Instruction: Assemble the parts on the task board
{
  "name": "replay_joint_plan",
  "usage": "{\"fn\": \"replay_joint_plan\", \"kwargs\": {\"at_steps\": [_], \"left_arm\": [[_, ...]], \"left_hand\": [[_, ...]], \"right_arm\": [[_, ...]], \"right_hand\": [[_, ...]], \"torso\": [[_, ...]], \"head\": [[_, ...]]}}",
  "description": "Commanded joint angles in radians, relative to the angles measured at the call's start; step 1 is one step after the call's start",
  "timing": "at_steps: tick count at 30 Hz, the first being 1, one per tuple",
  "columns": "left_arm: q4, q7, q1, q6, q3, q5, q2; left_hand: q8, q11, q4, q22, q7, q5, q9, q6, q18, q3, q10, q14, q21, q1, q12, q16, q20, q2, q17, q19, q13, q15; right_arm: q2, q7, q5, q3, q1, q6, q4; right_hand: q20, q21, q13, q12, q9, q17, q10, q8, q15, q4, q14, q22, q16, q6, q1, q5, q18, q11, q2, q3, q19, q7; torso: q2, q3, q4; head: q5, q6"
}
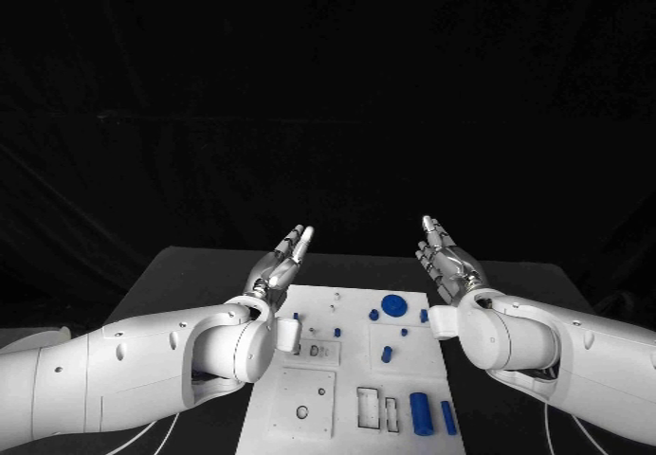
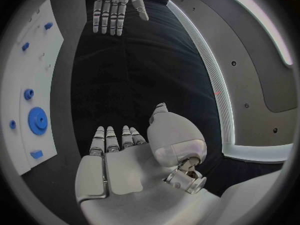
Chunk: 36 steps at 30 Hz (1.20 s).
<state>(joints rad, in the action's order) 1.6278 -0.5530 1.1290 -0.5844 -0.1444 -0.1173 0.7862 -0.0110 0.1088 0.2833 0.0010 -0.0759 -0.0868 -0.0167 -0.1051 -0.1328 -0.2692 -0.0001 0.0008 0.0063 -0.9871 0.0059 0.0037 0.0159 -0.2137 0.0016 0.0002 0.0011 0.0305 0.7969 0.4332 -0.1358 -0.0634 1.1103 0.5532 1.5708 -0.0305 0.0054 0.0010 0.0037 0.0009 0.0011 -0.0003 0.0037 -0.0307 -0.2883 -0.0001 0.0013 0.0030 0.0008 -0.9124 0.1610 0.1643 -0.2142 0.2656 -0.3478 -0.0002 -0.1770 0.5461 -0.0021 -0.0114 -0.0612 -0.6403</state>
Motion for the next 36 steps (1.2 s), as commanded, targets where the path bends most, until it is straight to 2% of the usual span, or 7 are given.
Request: {"fn": "replay_joint_plan", "kwargs": {"at_steps": [1,11,12,13,19,27,36], "left_arm": [[0.009,-0.059,0.008,0.127,-0.007,-0.07,0.0],[0.01,-0.061,0.01,0.133,-0.01,-0.074,0.0],[0.01,-0.061,0.01,0.133,-0.01,-0.074,0.0],[-0.002,-0.139,0.01,0.183,-0.017,-0.024,0.039],[0.001,-0.147,0.011,0.187,-0.017,-0.019,0.044],[0.013,-0.147,0.011,0.189,-0.018,-0.017,0.064],[0.045,-0.151,0.014,0.175,-0.018,0.033,0.11]], "left_hand": [[-0.002,0.067,0.006,-0.001,-0.06,0.005,0.003,0.024,-0.022,-0.032,0.0,-0.001,-0.006,-0.06,-0.006,-0.004,-0.046,0.004,-0.002,0.0,-0.001,0.084],[-0.005,0.065,0.013,-0.001,-0.064,0.031,0.0,0.007,-0.041,0.067,0.0,-0.001,-0.006,-0.111,-0.006,-0.004,-0.001,0.16,-0.002,0.0,-0.001,0.061],[-0.005,0.063,0.013,-0.001,-0.061,0.032,0.0,0.006,-0.041,0.072,0.0,-0.001,-0.006,-0.108,-0.006,-0.004,0.001,0.16,-0.002,0.0,-0.001,0.059],[-0.005,0.061,0.012,-0.001,-0.059,0.033,0.0,0.004,-0.041,0.076,0.0,-0.001,-0.006,-0.105,-0.006,-0.004,0.002,0.159,-0.002,0.0,-0.001,0.057],[-0.007,0.062,0.012,-0.001,-0.058,0.037,-0.001,-0.004,-0.041,0.083,0.0,-0.001,-0.006,-0.096,-0.006,-0.004,0.007,0.151,-0.002,0.0,-0.001,0.053],[-0.008,0.048,0.01,-0.001,-0.044,0.032,-0.003,-0.018,-0.038,0.089,0.0,-0.001,-0.006,-0.095,-0.006,-0.004,0.02,0.125,-0.002,0.0,-0.001,0.033],[-0.01,0.028,0.008,-0.001,-0.025,0.002,-0.004,-0.032,-0.033,0.084,0.0,-0.001,-0.006,-0.123,-0.006,-0.004,0.022,0.105,-0.002,0.0,-0.001,0.027]], "right_arm": [[0.003,-0.073,-0.113,-0.009,0.012,-0.231,0.003],[0.009,-0.116,-0.183,-0.031,0.033,-0.363,0.004],[0.009,-0.117,-0.185,-0.031,0.034,-0.366,0.004],[0.05,-0.105,-0.088,-0.031,0.036,-0.33,-0.004],[0.059,-0.116,0.053,-0.031,0.045,-0.318,-0.012],[0.062,-0.166,0.404,-0.031,0.071,-0.28,-0.033],[0.065,-0.419,0.98,-0.032,0.155,-0.376,-0.035]], "right_hand": [[-0.103,-0.005,-0.001,-0.004,-0.001,-0.001,0.0,-0.004,-0.214,-0.002,0.0,-0.001,-0.003,-0.001,-0.014,-0.002,0.013,-0.007,0.0,-0.012,0.0,-0.006],[-0.047,-0.005,-0.001,-0.004,-0.001,-0.001,0.0,-0.004,-0.166,0.003,0.0,-0.001,-0.003,-0.001,-0.037,-0.029,0.014,0.039,-0.028,-0.017,0.0,0.029],[-0.039,-0.005,-0.001,-0.004,-0.001,-0.001,0.0,-0.004,-0.161,0.003,0.0,-0.001,-0.003,-0.001,-0.042,-0.031,0.014,0.043,-0.031,-0.016,0.0,0.033],[-0.035,-0.005,-0.001,-0.004,-0.001,-0.001,0.0,-0.004,-0.156,0.004,0.0,-0.001,-0.003,-0.001,-0.046,-0.031,0.015,0.047,-0.033,-0.015,0.0,0.037],[-0.013,-0.005,-0.001,-0.004,-0.001,-0.001,0.0,-0.004,-0.125,0.012,0.0,-0.001,-0.003,-0.001,-0.091,-0.002,0.014,0.079,-0.043,0.0,0.0,0.071],[0.169,-0.005,-0.001,-0.004,-0.001,-0.001,0.0,-0.004,-0.015,0.02,0.0,-0.001,-0.003,-0.001,-0.198,0.06,0.014,0.163,-0.094,0.031,0.0,0.105],[0.228,-0.005,0.001,-0.002,0.012,-0.001,0.004,0.013,0.067,0.119,0.0,-0.001,-0.003,0.055,-0.35,0.169,0.016,0.242,-0.127,0.097,0.0,0.222]], "torso": [[0.0,-0.0001,-0.0007],[0.0,-0.0001,-0.0007],[0.0,-0.0001,-0.0007],[0.012,0.0006,-0.004],[0.021,0.0018,-0.0055],[0.033,0.0027,-0.0033],[0.066,0.0013,-0.0083]], "head": [[0.0,0.0],[0.0,0.0],[0.0,0.0],[0.041,-0.058],[0.029,-0.075],[0.015,-0.11],[0.0,-0.15]]}}
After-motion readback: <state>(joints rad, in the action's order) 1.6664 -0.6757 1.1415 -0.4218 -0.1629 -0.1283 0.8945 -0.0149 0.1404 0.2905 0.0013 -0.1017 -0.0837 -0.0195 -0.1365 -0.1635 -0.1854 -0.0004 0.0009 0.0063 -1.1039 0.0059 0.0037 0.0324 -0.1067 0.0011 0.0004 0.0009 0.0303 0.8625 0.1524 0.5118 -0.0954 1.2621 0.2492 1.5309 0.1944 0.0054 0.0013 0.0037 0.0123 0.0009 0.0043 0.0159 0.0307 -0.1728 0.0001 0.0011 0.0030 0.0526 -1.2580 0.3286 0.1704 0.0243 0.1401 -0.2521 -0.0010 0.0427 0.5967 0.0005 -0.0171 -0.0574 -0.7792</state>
